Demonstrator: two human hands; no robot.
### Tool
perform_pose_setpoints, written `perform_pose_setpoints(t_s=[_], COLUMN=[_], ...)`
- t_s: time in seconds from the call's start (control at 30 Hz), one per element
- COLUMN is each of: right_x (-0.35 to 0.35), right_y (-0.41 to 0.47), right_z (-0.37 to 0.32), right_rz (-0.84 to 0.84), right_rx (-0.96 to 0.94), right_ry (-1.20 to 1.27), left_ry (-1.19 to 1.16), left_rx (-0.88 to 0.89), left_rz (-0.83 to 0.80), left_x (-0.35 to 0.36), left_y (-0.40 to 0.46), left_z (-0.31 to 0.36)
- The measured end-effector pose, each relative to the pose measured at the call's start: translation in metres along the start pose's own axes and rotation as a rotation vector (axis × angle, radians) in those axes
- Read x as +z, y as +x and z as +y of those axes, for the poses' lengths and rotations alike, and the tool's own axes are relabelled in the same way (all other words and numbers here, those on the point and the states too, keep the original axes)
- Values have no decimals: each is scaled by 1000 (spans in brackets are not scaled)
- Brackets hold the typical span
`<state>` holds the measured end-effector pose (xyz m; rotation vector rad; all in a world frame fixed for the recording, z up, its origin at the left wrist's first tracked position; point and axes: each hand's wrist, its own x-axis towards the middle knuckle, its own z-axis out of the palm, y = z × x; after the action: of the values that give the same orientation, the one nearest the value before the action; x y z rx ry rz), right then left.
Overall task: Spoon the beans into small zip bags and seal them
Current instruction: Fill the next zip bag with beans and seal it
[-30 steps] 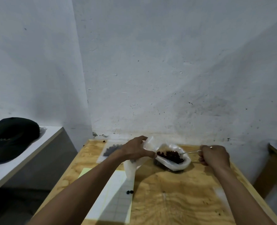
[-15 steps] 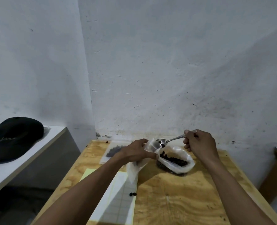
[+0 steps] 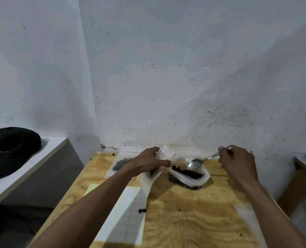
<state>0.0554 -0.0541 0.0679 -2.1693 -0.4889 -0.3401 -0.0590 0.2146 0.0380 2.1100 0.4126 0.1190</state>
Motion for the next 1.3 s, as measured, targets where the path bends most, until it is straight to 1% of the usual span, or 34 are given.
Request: perform_pose_setpoints(t_s=[0.17, 0.23, 0.33, 0.43, 0.57, 0.7, 0.87, 0.93, 1.07, 1.13, 1.2, 1.3], right_x=[20, 31, 48, 49, 35, 14, -5, -5, 1, 4, 4, 1], right_y=[-13, -17, -21, -24, -16, -3, 14, 15, 8, 7, 8, 6], right_z=[13, 16, 21, 22, 22, 11, -7, -17, -36, -39, -37, -25], right_rz=[-42, -71, -138, -147, -113, -68, -37, -50, -100, -87, -19, 57], right_rx=[-33, 16, 232, 424, 476, 451, 389, 318, 67, -10, -3, 91], right_ry=[-189, -198, -32, 163, 220, 262, 312, 313, 240, 224, 233, 202], left_ry=[-50, -52, -39, -18, 85, 230, 310, 293, 282, 270, 223, 145], left_rx=[8, 2, -16, -2, 34, 76, 90, 97, 117, 114, 94, 65], left_rz=[-15, -15, -28, -23, 20, 85, 65, 50, 62, 74, 89, 149], left_x=[6, 8, 13, 18, 13, 11, 16, 20, 25, 24, 21, 15], left_y=[2, 1, 0, -1, -3, -4, -8, -9, -8, -7, -8, -7], left_z=[9, 13, 14, 14, 17, 19, 19, 22, 27, 29, 30, 25])
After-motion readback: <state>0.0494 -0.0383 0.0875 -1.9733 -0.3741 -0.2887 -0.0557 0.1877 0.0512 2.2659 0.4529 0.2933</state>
